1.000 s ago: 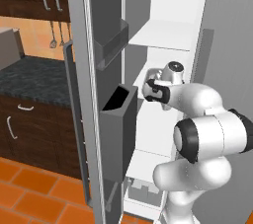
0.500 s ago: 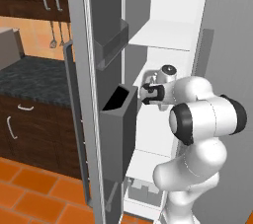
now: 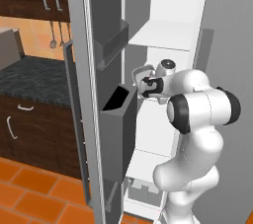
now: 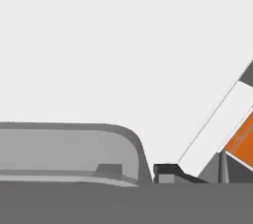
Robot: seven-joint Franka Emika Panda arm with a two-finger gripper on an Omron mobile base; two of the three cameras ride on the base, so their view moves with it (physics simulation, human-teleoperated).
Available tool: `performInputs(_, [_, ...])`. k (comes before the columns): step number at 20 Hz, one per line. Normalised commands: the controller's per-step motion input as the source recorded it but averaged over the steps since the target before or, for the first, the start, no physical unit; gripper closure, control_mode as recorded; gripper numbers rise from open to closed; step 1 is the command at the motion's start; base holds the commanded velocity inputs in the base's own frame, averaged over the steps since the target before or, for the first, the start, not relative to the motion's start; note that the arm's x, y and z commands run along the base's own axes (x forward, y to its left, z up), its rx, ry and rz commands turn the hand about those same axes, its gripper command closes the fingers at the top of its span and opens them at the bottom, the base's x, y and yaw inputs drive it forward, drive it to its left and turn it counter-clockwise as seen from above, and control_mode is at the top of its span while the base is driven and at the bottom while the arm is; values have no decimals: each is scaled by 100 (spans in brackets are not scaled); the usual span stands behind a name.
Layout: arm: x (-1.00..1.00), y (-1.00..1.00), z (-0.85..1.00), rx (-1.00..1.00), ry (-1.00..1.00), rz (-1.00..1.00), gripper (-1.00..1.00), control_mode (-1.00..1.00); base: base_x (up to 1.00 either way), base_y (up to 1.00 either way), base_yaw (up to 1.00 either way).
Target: Take the meat container that has the shrimp and place it on the second highest rack of the freezer. Then take the vegetable container that has the cucumber and mushroom and place it on the highest rack of the freezer.
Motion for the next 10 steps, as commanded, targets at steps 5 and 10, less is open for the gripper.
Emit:
performInputs(5, [4,12,-31,0,0,-3,-100,-100,0,0,0])
performInputs(10, [0,38,-32,-4,0,-10,-100,-100,0,0,0])
